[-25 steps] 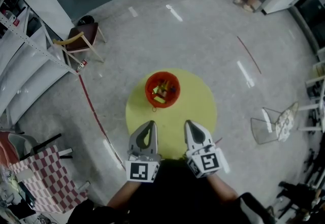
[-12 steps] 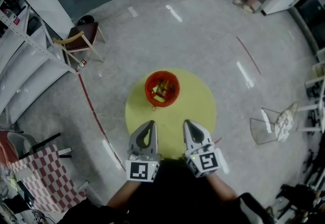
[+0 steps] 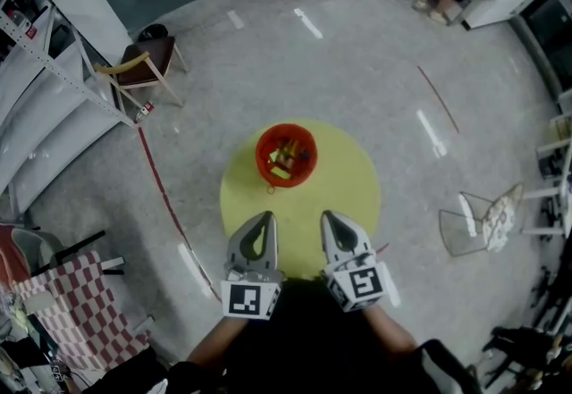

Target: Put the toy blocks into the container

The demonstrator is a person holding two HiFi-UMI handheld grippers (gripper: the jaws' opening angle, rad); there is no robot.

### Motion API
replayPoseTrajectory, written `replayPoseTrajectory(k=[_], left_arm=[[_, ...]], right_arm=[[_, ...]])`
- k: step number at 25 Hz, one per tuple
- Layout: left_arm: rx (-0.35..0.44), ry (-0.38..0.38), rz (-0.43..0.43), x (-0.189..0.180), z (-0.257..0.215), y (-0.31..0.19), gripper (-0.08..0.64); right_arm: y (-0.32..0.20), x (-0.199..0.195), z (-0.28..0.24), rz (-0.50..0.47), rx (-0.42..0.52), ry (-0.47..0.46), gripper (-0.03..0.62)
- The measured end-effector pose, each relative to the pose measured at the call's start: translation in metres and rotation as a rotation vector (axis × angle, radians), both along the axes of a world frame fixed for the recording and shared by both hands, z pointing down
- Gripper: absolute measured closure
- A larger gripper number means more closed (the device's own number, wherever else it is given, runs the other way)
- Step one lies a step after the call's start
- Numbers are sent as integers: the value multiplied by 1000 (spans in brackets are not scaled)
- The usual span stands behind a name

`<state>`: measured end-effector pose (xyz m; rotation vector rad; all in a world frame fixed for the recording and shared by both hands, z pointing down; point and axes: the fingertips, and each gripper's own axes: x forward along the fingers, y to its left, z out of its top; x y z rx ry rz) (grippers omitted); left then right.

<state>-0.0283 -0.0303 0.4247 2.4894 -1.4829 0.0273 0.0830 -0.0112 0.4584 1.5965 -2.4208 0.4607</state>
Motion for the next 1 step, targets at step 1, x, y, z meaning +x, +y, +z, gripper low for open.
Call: replayPoseTrajectory(k=[1], left_arm=[[0,-1,0,0,1,0,561]], right_arm=[[0,0,1,-2,-1,2,595]])
